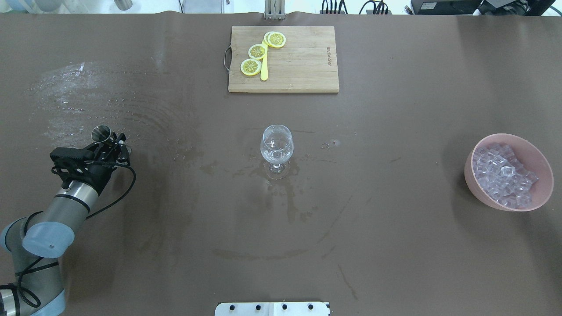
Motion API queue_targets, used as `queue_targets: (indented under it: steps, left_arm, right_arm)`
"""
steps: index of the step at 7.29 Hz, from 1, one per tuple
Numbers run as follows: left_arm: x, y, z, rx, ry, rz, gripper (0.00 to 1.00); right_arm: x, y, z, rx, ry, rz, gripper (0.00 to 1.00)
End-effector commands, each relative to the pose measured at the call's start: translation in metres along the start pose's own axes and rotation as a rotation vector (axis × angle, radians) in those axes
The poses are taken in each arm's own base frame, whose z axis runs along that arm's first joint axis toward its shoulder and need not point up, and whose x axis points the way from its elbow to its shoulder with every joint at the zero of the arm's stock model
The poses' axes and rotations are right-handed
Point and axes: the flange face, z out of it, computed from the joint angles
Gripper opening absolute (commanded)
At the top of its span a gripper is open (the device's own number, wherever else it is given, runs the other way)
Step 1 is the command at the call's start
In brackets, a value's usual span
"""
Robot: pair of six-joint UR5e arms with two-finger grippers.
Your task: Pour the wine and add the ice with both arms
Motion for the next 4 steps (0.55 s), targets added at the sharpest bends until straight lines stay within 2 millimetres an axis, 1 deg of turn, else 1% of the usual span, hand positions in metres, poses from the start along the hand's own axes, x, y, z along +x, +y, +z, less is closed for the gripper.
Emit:
queue_targets:
  steps: [1, 4]
  left_arm:
    - [0.000, -0.003, -0.001, 0.004, 0.012, -0.014, 0.00]
    - [0.020, -0.013, -0.001, 0.023, 0.052, -0.051, 0.00]
  right_arm:
    - [-0.001, -0.001, -0.001, 0.002, 0.000, -0.001, 1.00]
    - [-0.001, -0.002, -0.001, 0.003, 0.000, -0.002, 1.00]
